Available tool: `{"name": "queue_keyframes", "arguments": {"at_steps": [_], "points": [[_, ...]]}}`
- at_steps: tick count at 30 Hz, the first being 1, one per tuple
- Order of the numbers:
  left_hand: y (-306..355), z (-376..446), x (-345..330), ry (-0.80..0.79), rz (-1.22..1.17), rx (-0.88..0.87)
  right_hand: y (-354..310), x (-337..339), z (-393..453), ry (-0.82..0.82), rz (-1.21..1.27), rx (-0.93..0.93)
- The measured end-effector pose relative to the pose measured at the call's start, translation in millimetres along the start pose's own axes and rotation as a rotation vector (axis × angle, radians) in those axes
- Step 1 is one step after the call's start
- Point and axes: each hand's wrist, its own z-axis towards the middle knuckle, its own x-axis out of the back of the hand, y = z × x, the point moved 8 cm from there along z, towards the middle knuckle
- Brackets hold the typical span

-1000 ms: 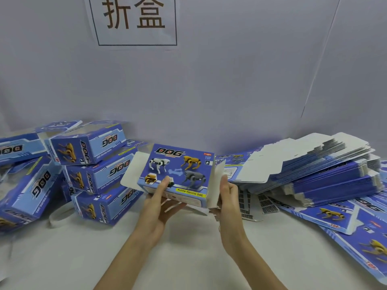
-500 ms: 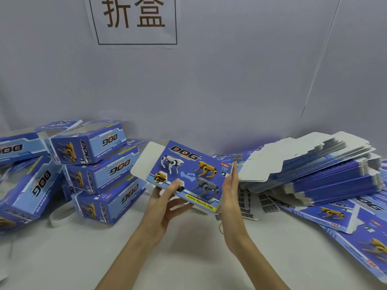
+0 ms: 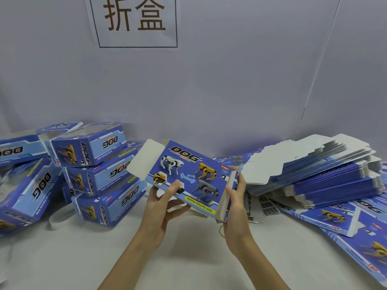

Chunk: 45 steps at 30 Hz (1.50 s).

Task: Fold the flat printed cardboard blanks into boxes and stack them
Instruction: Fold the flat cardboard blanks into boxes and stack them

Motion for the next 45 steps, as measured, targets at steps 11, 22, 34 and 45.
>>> {"name": "queue_keyframes", "arguments": {"at_steps": [11, 22, 34, 45], "points": [[-3, 0, -3, -0.028, 0.016, 0.001, -10, -5, -4, 0.003, -0.070, 0.080], [-2, -4, -9, -0.023, 0.090, -0.013, -22, -13, -9, -0.041, -0.109, 0.234], [28, -14, -15, 0.118, 0.137, -0.286, -3, -12, -1, -0.078, -0.188, 0.130], [34, -45, -53, -0.002, 0.814, -0.732, 10, -3, 4, 0.029, -0.107, 0.022]]}}
